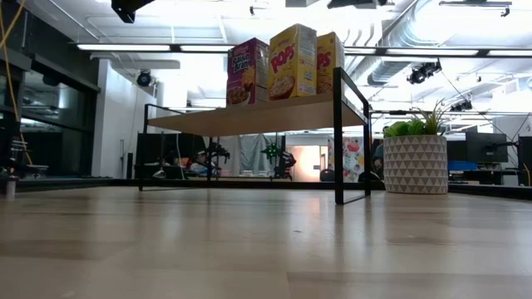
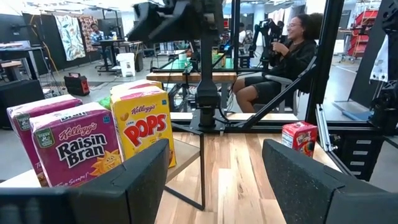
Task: Stack cereal on shelf
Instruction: Put the yellow cereal box aligned with the other yellow cereal box on the shelf
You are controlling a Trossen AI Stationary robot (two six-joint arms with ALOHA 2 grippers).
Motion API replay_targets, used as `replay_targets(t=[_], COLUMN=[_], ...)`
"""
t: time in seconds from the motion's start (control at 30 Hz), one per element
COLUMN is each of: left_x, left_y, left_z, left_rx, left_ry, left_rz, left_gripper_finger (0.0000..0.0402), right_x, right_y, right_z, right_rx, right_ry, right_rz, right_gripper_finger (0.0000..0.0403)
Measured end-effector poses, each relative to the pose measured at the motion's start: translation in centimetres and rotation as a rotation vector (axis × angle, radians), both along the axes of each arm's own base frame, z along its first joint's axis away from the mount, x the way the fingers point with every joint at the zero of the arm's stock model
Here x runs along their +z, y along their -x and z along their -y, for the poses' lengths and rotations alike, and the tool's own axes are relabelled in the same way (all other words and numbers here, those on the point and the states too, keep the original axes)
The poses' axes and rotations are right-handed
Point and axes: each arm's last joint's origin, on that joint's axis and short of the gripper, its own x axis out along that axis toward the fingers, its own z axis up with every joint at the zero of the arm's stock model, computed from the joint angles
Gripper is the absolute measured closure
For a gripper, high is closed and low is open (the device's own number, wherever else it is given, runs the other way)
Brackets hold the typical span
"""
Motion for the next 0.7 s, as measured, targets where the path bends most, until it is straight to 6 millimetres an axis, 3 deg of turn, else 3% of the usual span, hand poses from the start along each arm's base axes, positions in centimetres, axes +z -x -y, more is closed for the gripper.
replay_targets(t=[0.23,0.47,0.7], left_x=[0.0,0.0,0.0], left_y=[0.0,0.0,0.0], left_z=[0.0,0.0,0.0], left_rx=[0.0,0.0,0.0], left_ry=[0.0,0.005,0.02], left_rz=[0.0,0.003,0.005], left_gripper_finger=[0.0151,0.0151,0.0151], right_x=[-2.0,-3.4,-7.1], right_y=[2.6,4.1,5.2], right_z=[-2.4,-4.9,-5.2], right_rx=[-0.05,-0.132,-0.252], right_ry=[-0.067,-0.027,-0.022], right_rz=[-0.195,-0.272,-0.322], right_gripper_finger=[0.0153,0.0153,0.0153])
